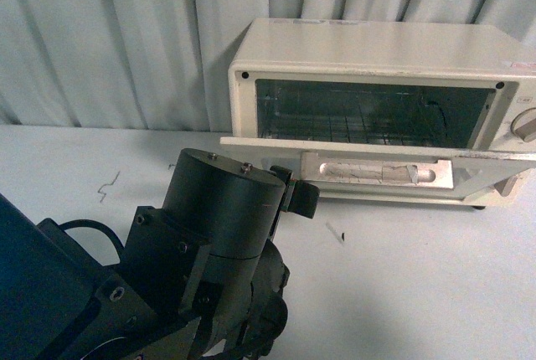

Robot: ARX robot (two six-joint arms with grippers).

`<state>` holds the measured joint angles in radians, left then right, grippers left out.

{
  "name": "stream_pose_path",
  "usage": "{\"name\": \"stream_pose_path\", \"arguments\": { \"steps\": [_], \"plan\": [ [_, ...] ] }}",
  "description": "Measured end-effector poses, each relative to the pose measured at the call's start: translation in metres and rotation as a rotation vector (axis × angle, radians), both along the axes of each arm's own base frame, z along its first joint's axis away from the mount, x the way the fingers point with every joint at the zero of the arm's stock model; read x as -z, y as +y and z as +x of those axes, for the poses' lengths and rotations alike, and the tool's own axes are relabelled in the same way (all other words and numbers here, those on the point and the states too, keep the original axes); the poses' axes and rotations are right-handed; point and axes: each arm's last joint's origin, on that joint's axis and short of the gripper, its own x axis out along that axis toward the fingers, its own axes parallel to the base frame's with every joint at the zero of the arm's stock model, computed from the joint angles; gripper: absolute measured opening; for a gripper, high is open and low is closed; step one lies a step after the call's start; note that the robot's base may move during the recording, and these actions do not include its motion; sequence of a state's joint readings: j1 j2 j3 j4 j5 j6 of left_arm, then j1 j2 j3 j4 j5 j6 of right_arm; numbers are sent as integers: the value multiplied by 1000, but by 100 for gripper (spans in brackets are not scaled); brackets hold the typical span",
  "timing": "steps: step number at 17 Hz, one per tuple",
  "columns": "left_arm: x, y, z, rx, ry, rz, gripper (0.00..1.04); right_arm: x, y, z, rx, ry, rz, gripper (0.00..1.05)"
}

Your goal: Open oven

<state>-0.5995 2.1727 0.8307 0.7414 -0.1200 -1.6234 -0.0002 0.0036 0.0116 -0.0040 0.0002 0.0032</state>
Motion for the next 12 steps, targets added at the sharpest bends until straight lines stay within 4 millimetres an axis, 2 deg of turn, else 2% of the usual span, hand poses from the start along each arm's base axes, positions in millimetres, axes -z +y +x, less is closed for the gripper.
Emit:
{"name": "stream_pose_path", "arguments": {
  "steps": [12],
  "plan": [
    [0,0,0,0,0,0,98,0,0,0,0,0,0,98]
  ]
}}
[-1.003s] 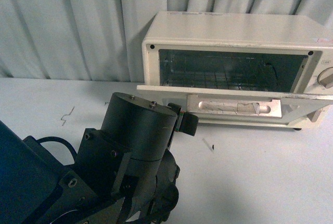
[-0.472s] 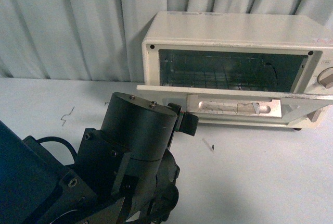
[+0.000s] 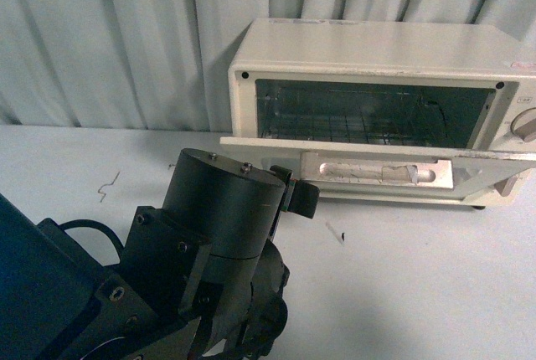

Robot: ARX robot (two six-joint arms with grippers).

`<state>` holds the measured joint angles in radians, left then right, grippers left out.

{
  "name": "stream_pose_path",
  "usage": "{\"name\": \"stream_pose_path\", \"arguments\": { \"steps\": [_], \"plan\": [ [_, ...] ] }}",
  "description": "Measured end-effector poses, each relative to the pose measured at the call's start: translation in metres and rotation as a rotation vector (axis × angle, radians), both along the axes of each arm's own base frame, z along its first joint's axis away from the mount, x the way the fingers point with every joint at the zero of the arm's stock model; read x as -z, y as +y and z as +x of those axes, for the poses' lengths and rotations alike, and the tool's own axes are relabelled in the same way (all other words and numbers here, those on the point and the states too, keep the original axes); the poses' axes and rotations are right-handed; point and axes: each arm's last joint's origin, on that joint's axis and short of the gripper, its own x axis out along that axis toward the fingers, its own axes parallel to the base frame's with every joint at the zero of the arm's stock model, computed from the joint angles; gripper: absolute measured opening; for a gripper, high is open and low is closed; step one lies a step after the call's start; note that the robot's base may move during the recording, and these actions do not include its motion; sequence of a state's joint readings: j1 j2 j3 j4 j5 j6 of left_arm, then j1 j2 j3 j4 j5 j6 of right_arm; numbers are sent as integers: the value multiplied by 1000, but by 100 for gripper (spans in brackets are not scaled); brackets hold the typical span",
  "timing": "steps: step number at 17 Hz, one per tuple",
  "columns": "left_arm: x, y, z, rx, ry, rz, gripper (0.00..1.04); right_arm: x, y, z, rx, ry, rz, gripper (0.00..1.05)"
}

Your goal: Open oven

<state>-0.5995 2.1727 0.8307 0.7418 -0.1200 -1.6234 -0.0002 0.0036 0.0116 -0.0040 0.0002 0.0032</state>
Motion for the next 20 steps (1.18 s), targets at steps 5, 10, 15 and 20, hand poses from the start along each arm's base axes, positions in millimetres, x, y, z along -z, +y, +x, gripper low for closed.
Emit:
{"name": "stream_pose_path", "arguments": {
  "steps": [5,10,15,20],
  "plan": [
    [4,4,-3,-23,-256,137,98,0,0,0,0,0,0,98],
    [4,18,-6,61,-378,324,98,0,0,0,0,0,0,98],
    [-32,70,-22,-17,-415,339,98,0,0,0,0,0,0,98],
    [-29,102,-36,-72,-373,409,98,0,0,0,0,0,0,98]
  ]
}}
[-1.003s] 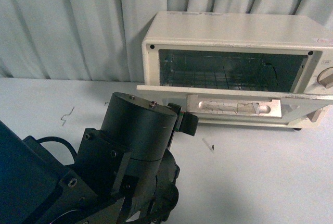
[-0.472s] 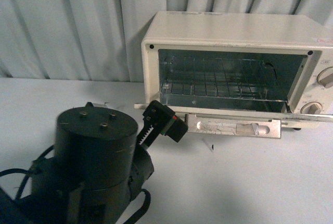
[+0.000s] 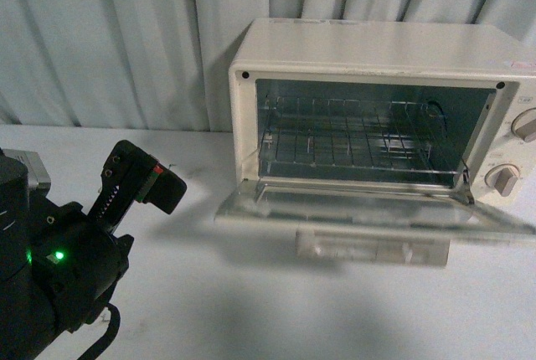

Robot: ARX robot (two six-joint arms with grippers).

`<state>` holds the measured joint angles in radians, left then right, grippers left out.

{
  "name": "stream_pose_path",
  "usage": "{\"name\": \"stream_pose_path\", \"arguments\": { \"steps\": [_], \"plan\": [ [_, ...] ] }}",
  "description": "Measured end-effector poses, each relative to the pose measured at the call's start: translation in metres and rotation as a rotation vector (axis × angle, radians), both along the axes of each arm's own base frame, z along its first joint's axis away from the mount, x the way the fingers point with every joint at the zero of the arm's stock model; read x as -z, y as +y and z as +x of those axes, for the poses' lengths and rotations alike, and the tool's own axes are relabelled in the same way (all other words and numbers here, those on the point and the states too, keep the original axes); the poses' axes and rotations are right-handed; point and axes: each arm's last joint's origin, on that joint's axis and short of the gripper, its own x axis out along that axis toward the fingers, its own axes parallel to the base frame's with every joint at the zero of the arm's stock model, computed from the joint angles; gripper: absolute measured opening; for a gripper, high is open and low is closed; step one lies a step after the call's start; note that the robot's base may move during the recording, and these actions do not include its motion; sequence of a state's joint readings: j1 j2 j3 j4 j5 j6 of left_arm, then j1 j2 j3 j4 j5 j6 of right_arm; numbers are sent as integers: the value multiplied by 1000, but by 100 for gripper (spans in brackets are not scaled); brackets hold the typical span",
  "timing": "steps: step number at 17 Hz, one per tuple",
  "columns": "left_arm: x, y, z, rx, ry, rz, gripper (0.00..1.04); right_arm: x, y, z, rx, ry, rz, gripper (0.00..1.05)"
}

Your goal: Open oven

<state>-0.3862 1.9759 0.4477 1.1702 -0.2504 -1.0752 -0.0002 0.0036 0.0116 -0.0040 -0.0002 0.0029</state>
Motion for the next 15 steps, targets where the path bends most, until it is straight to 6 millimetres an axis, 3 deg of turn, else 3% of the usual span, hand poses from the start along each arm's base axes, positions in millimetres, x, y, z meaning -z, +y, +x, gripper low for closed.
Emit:
{"name": "stream_pose_path", "arguments": {
  "steps": [6,7,8,9,10,12,14,15],
  "plan": [
    [-4,-22,18,21,-15,-11,98,0,0,0,0,0,0,98],
    [-1,-25,19,-6,-121,112,88,0,0,0,0,0,0,98],
    [8,-18,8,21,-103,333,77,0,0,0,1,0,0,98],
    [11,-4,-7,70,-67,552,67,0,0,0,1,3,0,98],
    [0,14,-18,116,-79,738,54,0,0,0,0,0,0,98],
    [-17,30,-28,129,-128,860,39,0,0,0,0,0,0,98],
    [-28,48,-51,166,-147,946,16,0,0,0,0,0,0,98],
    [-28,49,-53,169,-149,949,14,0,0,0,0,0,0,98]
  ]
}}
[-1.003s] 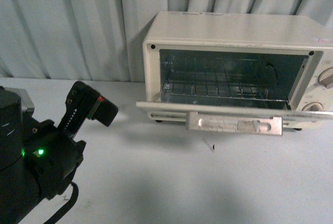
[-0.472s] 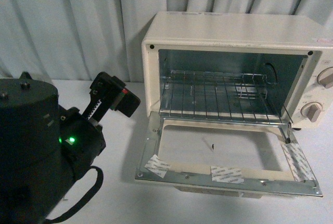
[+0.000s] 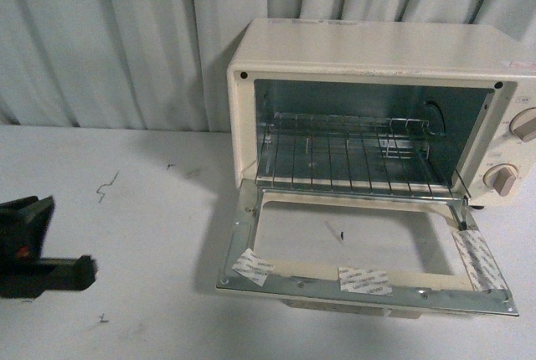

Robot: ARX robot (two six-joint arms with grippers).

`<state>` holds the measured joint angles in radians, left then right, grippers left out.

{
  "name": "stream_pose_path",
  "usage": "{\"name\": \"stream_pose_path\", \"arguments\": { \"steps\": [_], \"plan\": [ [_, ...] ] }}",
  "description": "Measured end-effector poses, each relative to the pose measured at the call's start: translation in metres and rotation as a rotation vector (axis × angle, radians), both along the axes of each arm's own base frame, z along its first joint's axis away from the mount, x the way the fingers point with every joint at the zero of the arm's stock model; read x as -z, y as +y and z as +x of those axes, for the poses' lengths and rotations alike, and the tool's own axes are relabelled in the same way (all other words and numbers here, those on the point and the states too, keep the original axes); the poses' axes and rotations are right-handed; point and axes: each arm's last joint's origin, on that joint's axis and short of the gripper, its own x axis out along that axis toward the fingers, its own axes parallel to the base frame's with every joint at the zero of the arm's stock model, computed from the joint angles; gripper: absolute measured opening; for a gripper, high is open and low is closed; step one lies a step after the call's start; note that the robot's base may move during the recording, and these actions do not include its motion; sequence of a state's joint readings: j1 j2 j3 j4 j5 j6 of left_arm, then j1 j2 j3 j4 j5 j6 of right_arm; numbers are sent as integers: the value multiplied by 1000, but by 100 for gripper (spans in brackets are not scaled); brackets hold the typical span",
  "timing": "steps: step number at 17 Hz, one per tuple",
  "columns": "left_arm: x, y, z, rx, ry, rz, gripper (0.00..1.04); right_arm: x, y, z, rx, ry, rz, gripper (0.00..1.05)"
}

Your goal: Open oven

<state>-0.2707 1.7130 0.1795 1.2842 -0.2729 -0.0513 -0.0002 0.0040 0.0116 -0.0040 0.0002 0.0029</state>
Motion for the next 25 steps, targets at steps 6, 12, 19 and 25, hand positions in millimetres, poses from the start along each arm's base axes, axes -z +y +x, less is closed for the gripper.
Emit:
{"name": "stream_pose_path", "arguments": {
  "steps": [6,12,19,25],
  "plan": [
    [-43,30,-40,6,-217,-31,2,0,0,0,0,0,0,98],
    [-59,53,-67,-18,-208,-31,2,0,0,0,0,0,0,98],
    [-70,51,-89,5,-249,-33,2,0,0,0,0,0,0,98],
    [-70,51,-97,5,-246,-33,2,0,0,0,0,0,0,98]
  ]
}}
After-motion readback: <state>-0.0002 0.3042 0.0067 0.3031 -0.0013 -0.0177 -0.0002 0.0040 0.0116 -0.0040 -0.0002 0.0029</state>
